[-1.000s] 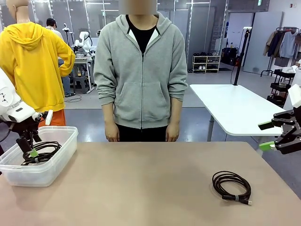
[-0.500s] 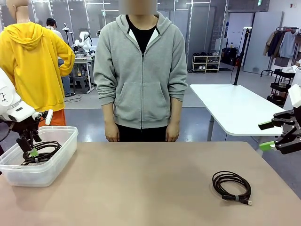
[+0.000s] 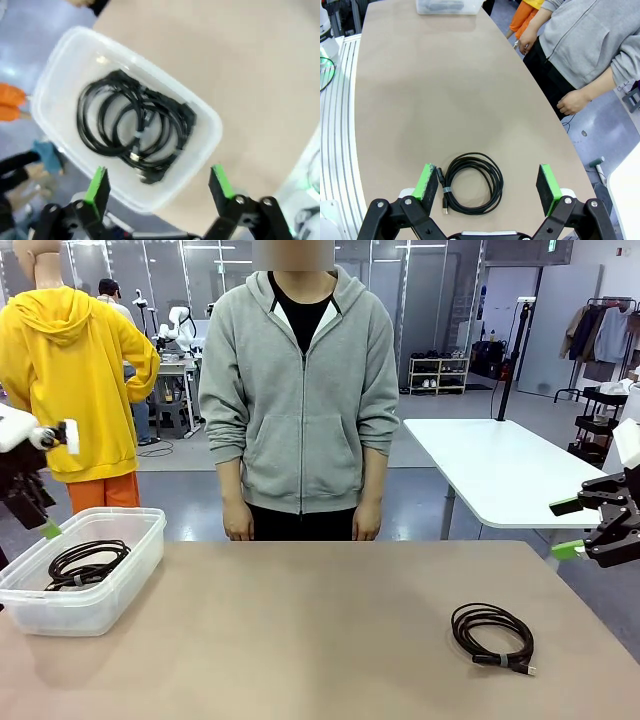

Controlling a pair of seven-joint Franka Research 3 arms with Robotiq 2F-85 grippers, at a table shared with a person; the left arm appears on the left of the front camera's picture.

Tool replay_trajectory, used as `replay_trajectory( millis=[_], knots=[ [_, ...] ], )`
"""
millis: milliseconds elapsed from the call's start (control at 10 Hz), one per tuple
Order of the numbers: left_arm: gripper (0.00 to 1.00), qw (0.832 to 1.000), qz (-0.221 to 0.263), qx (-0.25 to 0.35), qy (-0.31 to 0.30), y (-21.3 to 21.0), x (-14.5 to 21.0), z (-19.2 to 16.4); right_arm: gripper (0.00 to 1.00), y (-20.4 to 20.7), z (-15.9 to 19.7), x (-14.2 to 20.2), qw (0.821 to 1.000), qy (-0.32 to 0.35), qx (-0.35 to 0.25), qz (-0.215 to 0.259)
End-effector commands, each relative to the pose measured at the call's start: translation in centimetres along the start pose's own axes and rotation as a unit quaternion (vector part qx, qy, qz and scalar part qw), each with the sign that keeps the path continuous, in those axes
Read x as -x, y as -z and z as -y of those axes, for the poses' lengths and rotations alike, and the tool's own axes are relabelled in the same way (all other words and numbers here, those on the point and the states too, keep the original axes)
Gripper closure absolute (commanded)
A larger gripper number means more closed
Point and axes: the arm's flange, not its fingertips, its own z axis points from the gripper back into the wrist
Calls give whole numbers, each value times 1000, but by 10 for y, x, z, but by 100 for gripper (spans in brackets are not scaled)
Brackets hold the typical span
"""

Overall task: Organize and store the cables.
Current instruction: Place the USB Extension Cable into the Organizing box.

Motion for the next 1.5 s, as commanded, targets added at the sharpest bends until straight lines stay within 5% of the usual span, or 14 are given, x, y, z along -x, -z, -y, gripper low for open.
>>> replay_trajectory(
  millis=[0, 300, 600, 700, 1400],
  knots=[
    [0, 994, 72, -37, -78, -18, 30, 64, 0, 0, 1, -1, 1000, -1, 2, 8],
    [0, 979, 153, -61, -116, -30, 74, 110, 0, 0, 1, -1, 1000, -1, 2, 8],
    [0, 972, 182, -69, -131, -30, 94, 101, 0, 0, 1, -1, 1000, -1, 2, 8],
    [0, 976, 160, -55, -138, -64, 74, 74, 0, 0, 1, -1, 1000, -1, 2, 8],
    [0, 976, 160, -55, -138, -64, 74, 74, 0, 0, 1, -1, 1000, -1, 2, 8]
  ],
)
